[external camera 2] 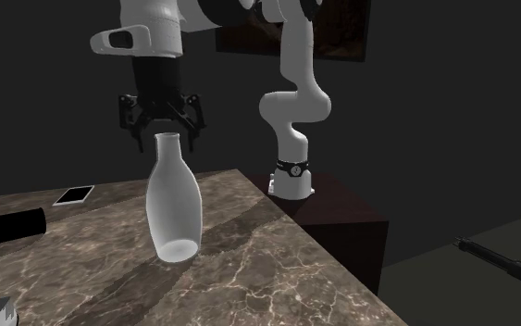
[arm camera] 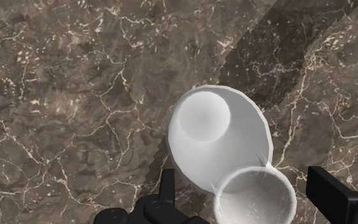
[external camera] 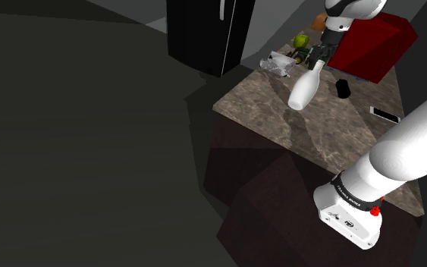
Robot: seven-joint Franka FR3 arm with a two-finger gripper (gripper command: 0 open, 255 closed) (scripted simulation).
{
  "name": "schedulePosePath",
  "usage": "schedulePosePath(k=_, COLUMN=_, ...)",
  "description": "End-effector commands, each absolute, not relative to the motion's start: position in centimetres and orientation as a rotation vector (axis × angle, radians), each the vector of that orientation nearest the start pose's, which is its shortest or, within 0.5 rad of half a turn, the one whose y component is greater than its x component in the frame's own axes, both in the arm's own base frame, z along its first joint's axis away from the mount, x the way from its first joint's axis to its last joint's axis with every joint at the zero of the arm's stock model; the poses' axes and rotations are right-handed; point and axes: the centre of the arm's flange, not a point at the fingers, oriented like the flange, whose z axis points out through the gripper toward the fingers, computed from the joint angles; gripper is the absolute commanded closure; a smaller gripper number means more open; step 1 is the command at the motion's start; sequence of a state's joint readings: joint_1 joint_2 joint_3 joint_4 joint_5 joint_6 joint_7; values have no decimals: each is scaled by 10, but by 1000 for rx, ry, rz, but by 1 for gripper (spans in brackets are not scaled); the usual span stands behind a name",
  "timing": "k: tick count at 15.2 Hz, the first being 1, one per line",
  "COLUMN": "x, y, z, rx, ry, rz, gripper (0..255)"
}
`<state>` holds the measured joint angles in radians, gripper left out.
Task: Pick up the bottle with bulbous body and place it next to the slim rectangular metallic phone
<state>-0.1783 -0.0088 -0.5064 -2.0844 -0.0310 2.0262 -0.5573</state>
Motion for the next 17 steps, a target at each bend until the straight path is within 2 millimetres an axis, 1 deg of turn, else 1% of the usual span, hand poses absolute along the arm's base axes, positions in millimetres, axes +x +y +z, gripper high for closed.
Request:
schedulePosePath(k=1, x=416, y=-343, z=423, rx=-3125, ry=177, rz=85, gripper=0)
schedulePosePath(k=6, x=416, y=-343, z=423, rx=-3125, ry=177, rz=85, gripper=0)
schedulePosePath(k=7, x=416, y=-343, z=423, rx=-3125, ry=177, rz=85, gripper=255)
schedulePosePath(k=16, x=416, y=-343, z=423, rx=-3125, ry=177, rz=85, gripper=255)
schedulePosePath(k=17, x=416, y=-343, z=428, rx=-3125, ry=177, rz=85, gripper=255)
